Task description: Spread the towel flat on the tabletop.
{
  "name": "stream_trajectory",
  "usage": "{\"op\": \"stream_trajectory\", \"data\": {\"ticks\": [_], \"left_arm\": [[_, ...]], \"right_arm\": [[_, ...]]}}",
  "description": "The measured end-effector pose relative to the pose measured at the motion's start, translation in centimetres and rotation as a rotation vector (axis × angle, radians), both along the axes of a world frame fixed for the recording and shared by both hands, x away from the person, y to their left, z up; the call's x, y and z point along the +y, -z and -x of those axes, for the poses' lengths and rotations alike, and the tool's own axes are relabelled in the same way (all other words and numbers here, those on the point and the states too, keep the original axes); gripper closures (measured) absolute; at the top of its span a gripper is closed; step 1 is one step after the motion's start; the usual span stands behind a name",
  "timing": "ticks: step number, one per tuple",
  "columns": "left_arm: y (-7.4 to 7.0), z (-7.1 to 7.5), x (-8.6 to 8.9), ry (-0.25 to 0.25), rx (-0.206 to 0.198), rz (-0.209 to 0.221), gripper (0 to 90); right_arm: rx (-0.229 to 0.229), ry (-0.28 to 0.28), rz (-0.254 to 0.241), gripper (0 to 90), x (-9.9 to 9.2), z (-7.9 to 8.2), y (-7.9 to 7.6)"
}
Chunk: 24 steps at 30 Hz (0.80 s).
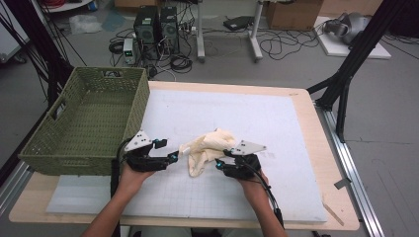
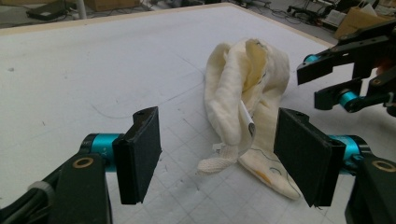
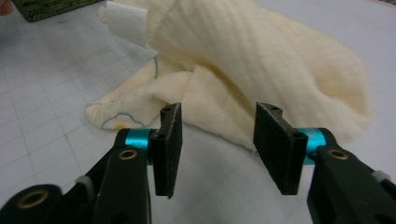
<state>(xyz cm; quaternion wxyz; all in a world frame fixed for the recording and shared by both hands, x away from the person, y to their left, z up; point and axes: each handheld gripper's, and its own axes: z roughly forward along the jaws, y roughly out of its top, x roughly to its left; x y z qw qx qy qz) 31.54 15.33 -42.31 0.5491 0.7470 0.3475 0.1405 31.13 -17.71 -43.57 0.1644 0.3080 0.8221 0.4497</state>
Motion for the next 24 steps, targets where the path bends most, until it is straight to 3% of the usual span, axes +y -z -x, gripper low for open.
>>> {"op": "stream_trajectory", "data": {"ticks": [3, 7, 8, 9, 12, 17, 19, 20, 24], "left_arm": [[0.1, -0.1, 0.1, -0.002, 0.009, 0.004, 34.2], [0.1, -0.1, 0.2, 0.000, 0.012, 0.002, 36.0], [0.1, -0.1, 0.2, -0.002, 0.012, 0.000, 36.0], [0.2, -0.1, 0.2, -0.001, 0.014, 0.000, 36.0], [0.2, -0.1, 0.2, -0.005, 0.014, -0.003, 36.6], [0.3, -0.1, 0.2, 0.000, 0.024, -0.001, 36.6], [0.4, -0.1, -0.1, 0.013, 0.028, 0.000, 35.7], [0.5, -0.1, -0.3, 0.023, 0.030, -0.001, 35.3], [0.7, 0.1, -1.7, 0.096, 0.049, 0.007, 34.8]], "right_arm": [[0.013, -0.032, 0.018, 55.1, 1.6, -0.7, 0.4], [0.049, -0.015, 0.064, 59.3, 3.0, -1.7, 1.4], [0.059, -0.003, 0.089, 63.5, 3.2, -1.8, 1.5], [0.036, -0.009, 0.104, 74.7, 3.3, -1.8, 1.4], [0.036, -0.017, 0.126, 83.5, 3.0, -1.7, 1.1], [0.038, -0.051, 0.083, 83.7, 1.1, -0.3, 0.2], [0.062, -0.067, 0.051, 83.5, 0.0, 0.4, 0.0], [0.074, -0.078, 0.022, 83.4, -1.1, 1.0, -0.2], [0.088, -0.075, 0.013, 82.6, -2.5, 1.7, -0.3]]}}
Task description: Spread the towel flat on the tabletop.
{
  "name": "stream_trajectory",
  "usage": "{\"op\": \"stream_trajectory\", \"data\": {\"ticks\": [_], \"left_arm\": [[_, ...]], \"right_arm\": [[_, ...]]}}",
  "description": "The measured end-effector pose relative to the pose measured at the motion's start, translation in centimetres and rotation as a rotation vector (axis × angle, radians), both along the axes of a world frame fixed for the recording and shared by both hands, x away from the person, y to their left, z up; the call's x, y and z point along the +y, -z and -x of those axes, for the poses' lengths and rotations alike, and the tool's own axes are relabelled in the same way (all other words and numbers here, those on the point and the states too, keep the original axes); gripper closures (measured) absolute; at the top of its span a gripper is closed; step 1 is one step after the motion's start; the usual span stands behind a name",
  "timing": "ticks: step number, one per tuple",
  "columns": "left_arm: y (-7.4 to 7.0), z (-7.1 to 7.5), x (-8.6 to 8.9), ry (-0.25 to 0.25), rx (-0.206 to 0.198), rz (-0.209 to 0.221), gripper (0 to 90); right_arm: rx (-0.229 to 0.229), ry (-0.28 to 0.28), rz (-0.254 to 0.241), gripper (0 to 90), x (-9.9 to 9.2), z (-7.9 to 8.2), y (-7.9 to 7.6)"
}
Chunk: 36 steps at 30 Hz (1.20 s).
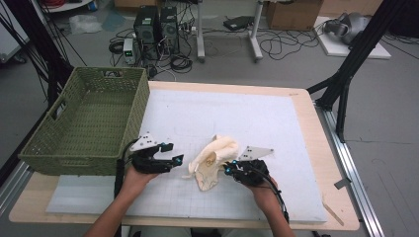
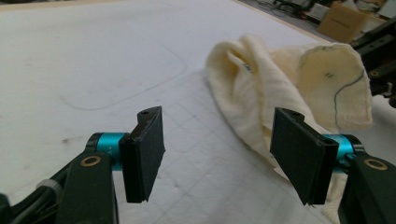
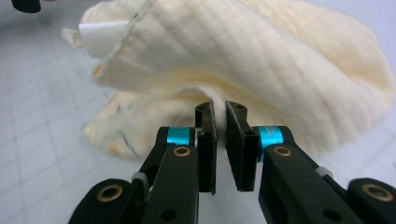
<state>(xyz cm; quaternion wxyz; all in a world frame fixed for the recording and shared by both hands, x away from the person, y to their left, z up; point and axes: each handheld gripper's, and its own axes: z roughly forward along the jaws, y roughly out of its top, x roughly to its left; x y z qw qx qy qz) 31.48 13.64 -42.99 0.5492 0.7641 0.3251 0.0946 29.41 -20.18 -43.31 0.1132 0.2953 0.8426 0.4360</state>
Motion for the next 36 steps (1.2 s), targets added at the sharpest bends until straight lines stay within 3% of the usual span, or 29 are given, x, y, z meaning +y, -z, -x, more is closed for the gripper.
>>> {"op": "stream_trajectory", "data": {"ticks": [2, 7, 9, 14, 17, 20, 24, 26, 28, 31, 36], "left_arm": [[0.0, 0.2, -0.8, 0.056, 0.008, 0.013, 34.7], [0.3, 0.5, -2.6, 0.107, 0.002, -0.024, 34.2], [0.4, 0.6, -3.0, 0.128, 0.008, -0.014, 33.9], [0.0, 0.7, -3.1, 0.137, -0.006, 0.005, 34.0], [0.1, 0.6, -3.1, 0.138, 0.012, 0.033, 34.0], [0.2, 0.4, -3.3, 0.138, 0.012, 0.015, 34.0], [0.8, -0.2, -3.9, 0.102, 0.022, -0.078, 35.8], [1.3, -0.8, -4.1, 0.061, 0.090, -0.121, 44.9], [1.8, -1.4, -4.0, 0.011, 0.137, -0.128, 56.3], [1.6, -1.4, -3.4, -0.005, 0.098, -0.138, 74.1], [1.2, -1.3, -2.6, 0.014, 0.068, -0.135, 82.4]], "right_arm": [[0.007, 0.012, 0.002, 81.5, -0.6, 0.3, 0.1], [0.004, 0.049, -0.053, 83.3, -2.0, 0.9, -0.2], [-0.005, 0.060, -0.071, 83.5, -2.7, 1.1, -0.5], [-0.042, 0.112, -0.120, 83.7, -5.0, 1.8, -1.5], [-0.052, 0.120, -0.123, 83.7, -5.6, 1.9, -1.9], [-0.064, 0.137, -0.135, 83.7, -6.3, 1.8, -2.3], [-0.071, 0.166, -0.134, 83.8, -6.7, 1.2, -2.7], [-0.068, 0.183, -0.129, 83.8, -6.8, 0.9, -2.8], [-0.067, 0.191, -0.120, 83.8, -7.1, 0.7, -2.8], [-0.061, 0.205, -0.099, 83.9, -7.6, 0.7, -2.5], [-0.046, 0.242, -0.088, 83.9, -8.8, 0.7, -1.9]]}}
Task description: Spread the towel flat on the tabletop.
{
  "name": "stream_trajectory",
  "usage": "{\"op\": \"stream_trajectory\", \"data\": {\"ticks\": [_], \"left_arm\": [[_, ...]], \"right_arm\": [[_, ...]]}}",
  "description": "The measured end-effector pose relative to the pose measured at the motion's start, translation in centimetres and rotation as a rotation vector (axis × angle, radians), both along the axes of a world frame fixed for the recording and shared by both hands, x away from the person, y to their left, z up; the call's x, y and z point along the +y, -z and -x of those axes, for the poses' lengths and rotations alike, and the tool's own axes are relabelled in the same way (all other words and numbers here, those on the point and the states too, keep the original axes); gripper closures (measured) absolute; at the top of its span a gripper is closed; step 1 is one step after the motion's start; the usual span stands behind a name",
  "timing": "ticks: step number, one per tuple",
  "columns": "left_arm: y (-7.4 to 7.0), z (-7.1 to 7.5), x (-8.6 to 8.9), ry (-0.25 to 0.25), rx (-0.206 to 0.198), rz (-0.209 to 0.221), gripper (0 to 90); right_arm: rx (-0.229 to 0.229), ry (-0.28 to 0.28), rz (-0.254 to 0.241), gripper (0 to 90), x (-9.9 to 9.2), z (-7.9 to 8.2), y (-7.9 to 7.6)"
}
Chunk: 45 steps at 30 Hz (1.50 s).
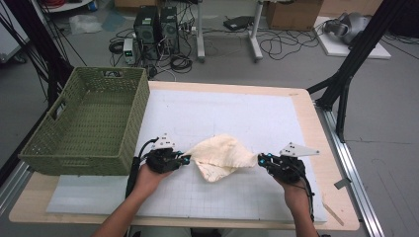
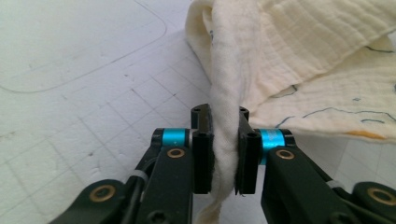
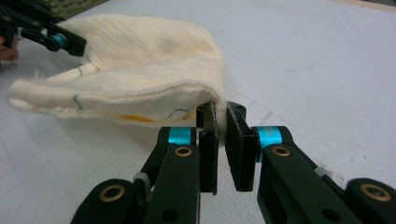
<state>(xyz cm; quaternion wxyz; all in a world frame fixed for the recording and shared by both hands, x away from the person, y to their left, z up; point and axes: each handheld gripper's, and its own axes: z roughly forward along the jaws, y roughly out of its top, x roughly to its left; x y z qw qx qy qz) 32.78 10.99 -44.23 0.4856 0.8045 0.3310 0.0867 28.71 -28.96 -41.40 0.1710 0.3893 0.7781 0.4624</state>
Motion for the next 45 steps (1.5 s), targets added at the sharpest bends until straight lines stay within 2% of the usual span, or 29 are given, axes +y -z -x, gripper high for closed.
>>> {"op": "stream_trajectory", "data": {"ticks": [6, 8, 11, 13, 17, 18, 22, 24, 26, 28, 31, 33, 35, 38, 39, 40, 41, 43, 45], "left_arm": [[-0.8, 0.3, 0.6, 0.028, -0.017, 0.033, 84.9], [-1.3, 0.3, 1.1, 0.019, -0.030, 0.060, 84.9], [-1.9, -0.1, 1.5, 0.002, -0.038, 0.075, 84.8], [-2.3, -0.7, 1.4, -0.023, -0.049, 0.052, 84.8], [-2.9, -2.3, 0.6, -0.051, -0.058, 0.031, 84.8], [-3.1, -2.7, 0.4, -0.064, -0.067, 0.041, 84.8], [-3.6, -4.3, -0.6, -0.091, -0.068, 0.037, 84.6], [-3.7, -5.0, -1.3, -0.096, -0.068, -0.006, 84.6], [-3.5, -5.7, -1.8, -0.114, -0.070, -0.025, 84.7], [-3.4, -6.4, -2.1, -0.132, -0.062, -0.031, 84.7], [-3.1, -7.1, -2.2, -0.161, -0.074, -0.022, 84.2], [-2.8, -7.5, -2.0, -0.186, -0.064, -0.010, 82.8], [-2.3, -7.8, -2.0, -0.177, -0.046, -0.021, 78.5], [-2.1, -8.0, -1.8, -0.211, -0.035, -0.011, 58.0], [-2.1, -8.1, -1.6, -0.225, -0.035, 0.002, 50.4], [-2.2, -8.1, -1.4, -0.216, -0.027, 0.022, 46.5], [-2.3, -8.0, -1.2, -0.197, -0.018, 0.043, 45.1], [-2.4, -7.8, -0.9, -0.180, -0.012, 0.059, 41.4], [-2.6, -7.4, -0.5, -0.174, -0.023, 0.078, 37.9]], "right_arm": [[0.026, 0.057, 0.031, 84.0, -1.3, 0.3, 0.6], [0.041, 0.068, 0.033, 84.0, -1.8, 0.3, 0.8], [0.069, 0.064, 0.049, 83.9, -2.3, 0.2, 1.0], [0.078, 0.062, 0.074, 83.8, -2.5, 0.0, 1.4], [0.096, 0.079, 0.071, 83.7, -2.7, -0.8, 2.1], [0.100, 0.085, 0.075, 83.5, -2.6, -1.0, 2.3], [0.102, 0.106, 0.079, 83.4, -2.6, -1.6, 2.5], [0.101, 0.126, 0.070, 83.4, -2.8, -1.7, 2.4], [0.103, 0.152, 0.074, 83.2, -3.0, -1.9, 2.5], [0.110, 0.173, 0.113, 82.6, -2.9, -2.3, 2.8], [0.113, 0.221, 0.140, 82.4, -3.0, -2.6, 3.2], [0.121, 0.231, 0.122, 79.0, -3.3, -2.8, 3.3], [0.117, 0.227, 0.103, 75.4, -3.4, -2.7, 3.4], [0.098, 0.224, 0.089, 69.1, -3.3, -2.2, 3.1], [0.084, 0.221, 0.085, 63.8, -3.2, -2.0, 2.9], [0.075, 0.227, 0.075, 57.8, -3.1, -1.8, 2.8], [0.062, 0.222, 0.055, 55.3, -3.1, -1.6, 2.6], [0.063, 0.214, -0.002, 50.6, -3.1, -1.3, 2.4], [0.045, 0.207, -0.017, 49.7, -3.0, -0.9, 2.0]]}}
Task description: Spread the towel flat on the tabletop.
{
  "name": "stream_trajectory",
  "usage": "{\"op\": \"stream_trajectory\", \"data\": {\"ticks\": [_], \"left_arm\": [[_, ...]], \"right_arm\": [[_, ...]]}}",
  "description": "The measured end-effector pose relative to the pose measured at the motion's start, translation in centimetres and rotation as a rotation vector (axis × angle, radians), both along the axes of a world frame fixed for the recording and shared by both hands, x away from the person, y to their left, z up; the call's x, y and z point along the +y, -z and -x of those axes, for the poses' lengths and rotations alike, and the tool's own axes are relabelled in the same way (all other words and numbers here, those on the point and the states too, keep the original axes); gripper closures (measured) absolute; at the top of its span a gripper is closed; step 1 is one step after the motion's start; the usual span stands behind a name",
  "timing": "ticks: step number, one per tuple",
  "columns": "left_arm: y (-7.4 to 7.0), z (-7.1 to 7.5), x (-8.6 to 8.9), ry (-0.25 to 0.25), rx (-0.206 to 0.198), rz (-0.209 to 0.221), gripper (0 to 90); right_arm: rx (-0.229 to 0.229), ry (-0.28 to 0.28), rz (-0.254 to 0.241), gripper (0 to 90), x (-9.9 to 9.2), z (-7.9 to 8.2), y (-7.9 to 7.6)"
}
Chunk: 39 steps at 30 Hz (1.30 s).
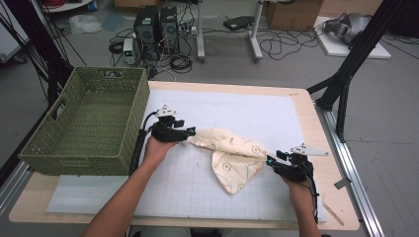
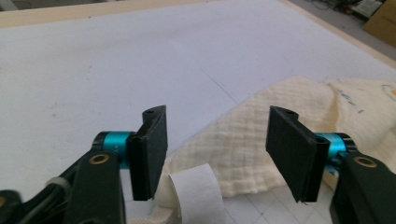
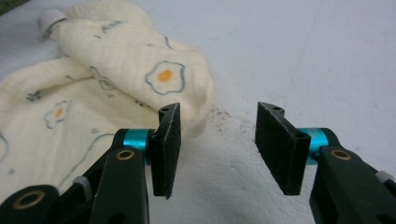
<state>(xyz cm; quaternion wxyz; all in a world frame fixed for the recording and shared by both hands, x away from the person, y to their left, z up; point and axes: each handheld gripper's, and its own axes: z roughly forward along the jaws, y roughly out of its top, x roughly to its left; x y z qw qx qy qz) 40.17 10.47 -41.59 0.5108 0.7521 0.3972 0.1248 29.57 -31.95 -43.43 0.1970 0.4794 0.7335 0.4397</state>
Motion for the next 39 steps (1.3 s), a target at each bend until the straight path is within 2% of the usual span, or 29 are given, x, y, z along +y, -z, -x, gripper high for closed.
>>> {"op": "stream_trajectory", "data": {"ticks": [3, 5, 7, 9, 13, 17, 21, 24, 25, 28, 29, 32, 34, 37, 38, 39], "left_arm": [[-0.3, 0.7, 0.5, 0.013, -0.007, 0.017, 35.2], [-0.5, 1.3, 0.7, 0.024, -0.033, 0.018, 34.3], [-0.6, 1.8, 1.0, 0.048, -0.043, 0.032, 33.6], [-0.7, 2.4, 1.2, 0.060, -0.072, 0.021, 33.2], [-0.8, 3.2, 1.9, 0.079, -0.087, 0.026, 30.6], [-0.7, 4.1, 2.9, 0.069, -0.100, 0.042, 26.5], [-0.2, 5.0, 4.0, 0.033, -0.108, 0.021, 18.6], [0.1, 5.6, 4.6, 0.031, -0.133, -0.016, 18.3], [0.1, 5.8, 4.7, 0.032, -0.135, -0.014, 18.7], [0.0, 5.8, 4.9, 0.029, -0.137, -0.006, 19.6], [0.0, 5.9, 5.1, 0.032, -0.134, 0.003, 19.8], [0.0, 5.9, 5.2, 0.025, -0.134, 0.020, 20.7], [0.0, 6.0, 5.2, 0.033, -0.134, 0.009, 21.0], [0.1, 6.0, 4.9, 0.042, -0.126, 0.005, 21.6], [0.2, 6.0, 4.9, 0.046, -0.123, 0.004, 21.9], [0.2, 6.0, 4.8, 0.046, -0.122, 0.000, 22.3]], "right_arm": [[-0.019, -0.020, -0.027, 49.7, 0.2, 0.7, -0.5], [-0.025, -0.043, -0.059, 50.0, 0.5, 1.2, -0.8], [-0.040, -0.067, -0.065, 50.1, 1.0, 1.7, -1.2], [-0.052, -0.093, -0.062, 48.9, 1.8, 2.0, -1.5], [-0.066, -0.146, -0.051, 47.8, 3.6, 2.0, -1.8], [-0.049, -0.171, -0.073, 45.0, 5.5, 1.7, -1.9], [-0.038, -0.229, -0.041, 44.2, 8.1, 1.4, -1.7], [-0.016, -0.259, -0.026, 44.1, 10.0, 0.9, -1.2], [-0.006, -0.272, -0.026, 44.3, 10.7, 0.7, -1.0], [0.006, -0.300, 0.035, 44.1, 12.8, 0.2, -0.3], [0.011, -0.286, 0.072, 43.8, 13.4, 0.0, 0.0], [0.046, -0.248, 0.122, 44.8, 14.3, -0.9, 1.0], [0.063, -0.233, 0.161, 48.7, 14.6, -1.4, 1.6], [0.061, -0.240, 0.141, 66.9, 14.4, -1.7, 1.6], [0.063, -0.249, 0.136, 75.6, 14.3, -1.8, 1.6], [0.068, -0.270, 0.131, 80.4, 14.3, -1.8, 1.6]]}}
